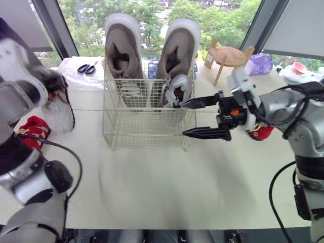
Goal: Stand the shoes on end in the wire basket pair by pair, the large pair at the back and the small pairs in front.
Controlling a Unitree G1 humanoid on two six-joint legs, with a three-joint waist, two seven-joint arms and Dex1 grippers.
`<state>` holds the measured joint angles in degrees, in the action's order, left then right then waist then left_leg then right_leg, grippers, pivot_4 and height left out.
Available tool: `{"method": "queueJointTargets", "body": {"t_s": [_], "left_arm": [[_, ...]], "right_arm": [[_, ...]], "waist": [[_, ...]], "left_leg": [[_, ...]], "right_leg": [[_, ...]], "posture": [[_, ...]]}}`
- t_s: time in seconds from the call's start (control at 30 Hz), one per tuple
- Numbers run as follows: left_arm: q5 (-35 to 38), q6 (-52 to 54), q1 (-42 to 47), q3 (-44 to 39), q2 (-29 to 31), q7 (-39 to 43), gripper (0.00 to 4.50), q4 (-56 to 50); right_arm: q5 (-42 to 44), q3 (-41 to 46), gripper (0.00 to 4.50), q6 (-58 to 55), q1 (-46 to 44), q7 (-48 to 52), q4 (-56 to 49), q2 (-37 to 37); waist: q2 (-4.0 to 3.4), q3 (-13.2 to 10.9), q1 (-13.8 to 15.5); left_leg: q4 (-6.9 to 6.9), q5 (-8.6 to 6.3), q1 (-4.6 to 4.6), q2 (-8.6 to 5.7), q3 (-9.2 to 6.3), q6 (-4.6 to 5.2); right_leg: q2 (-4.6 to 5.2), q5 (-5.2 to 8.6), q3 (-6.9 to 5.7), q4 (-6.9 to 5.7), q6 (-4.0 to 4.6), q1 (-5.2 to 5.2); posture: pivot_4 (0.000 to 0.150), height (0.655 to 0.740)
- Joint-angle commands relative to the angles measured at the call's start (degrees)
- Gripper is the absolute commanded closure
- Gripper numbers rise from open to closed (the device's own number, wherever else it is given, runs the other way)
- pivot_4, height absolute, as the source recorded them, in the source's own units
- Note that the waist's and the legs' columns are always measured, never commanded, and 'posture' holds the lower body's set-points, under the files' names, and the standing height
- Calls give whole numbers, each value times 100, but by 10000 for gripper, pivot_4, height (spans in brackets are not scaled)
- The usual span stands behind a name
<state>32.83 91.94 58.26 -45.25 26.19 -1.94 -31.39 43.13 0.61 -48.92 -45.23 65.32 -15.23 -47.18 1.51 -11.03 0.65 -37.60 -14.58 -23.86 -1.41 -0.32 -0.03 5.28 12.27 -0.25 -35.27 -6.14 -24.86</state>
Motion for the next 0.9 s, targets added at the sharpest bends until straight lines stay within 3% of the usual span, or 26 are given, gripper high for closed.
{"method": "queueJointTargets", "body": {"t_s": [0.03,0.13,0.27,0.43,0.67,0.77,0.9], "left_arm": [[806,-522,436,-611,-905,244,44411,-1410],[973,-1333,230,-508,-1324,287,44411,-1679],[944,-2448,-347,263,-1636,451,44411,-1579],[202,-4300,-1299,1756,-1780,1016,44411,-1079],[-628,-6286,-2113,2759,-1998,1298,44411,-119],[-583,-6969,-2361,2850,-2239,1440,44411,399],[-1130,-7802,-2628,3324,-2160,1701,44411,1009]], "right_arm": [[10,79,0,138,-219,90,128,25],[-236,-141,0,335,-263,193,240,47],[-267,-212,0,352,-354,225,339,135],[-323,-223,0,288,-456,175,356,91],[-215,-57,0,-20,-459,27,147,-57],[-166,39,0,-181,-414,-71,25,-137],[3,191,0,-418,-377,-192,-127,-280]], "waist": [[-1,1,7],[-4,2,-1],[-5,2,-15],[-5,2,22],[-8,4,5],[-8,4,15],[-9,5,37]], "left_leg": [[0,0,1,0,0,-1],[1,1,22,1,1,-1],[9,3,36,5,10,-1],[-7,1,34,3,11,5],[-33,-17,28,4,16,35],[-34,-17,29,6,18,36],[-44,-17,29,6,15,37]], "right_leg": [[-2,0,0,-1,1,0],[-17,-1,-1,-1,2,19],[-27,-2,7,-6,5,21],[-25,-2,8,-3,6,31],[-20,-1,9,6,7,40],[-20,-1,9,6,7,40],[-20,1,6,6,15,47]], "posture": [[1500,7400],[1500,7400],[1500,7400],[1500,7400],[1500,7400],[1500,7400],[1500,7400]]}}
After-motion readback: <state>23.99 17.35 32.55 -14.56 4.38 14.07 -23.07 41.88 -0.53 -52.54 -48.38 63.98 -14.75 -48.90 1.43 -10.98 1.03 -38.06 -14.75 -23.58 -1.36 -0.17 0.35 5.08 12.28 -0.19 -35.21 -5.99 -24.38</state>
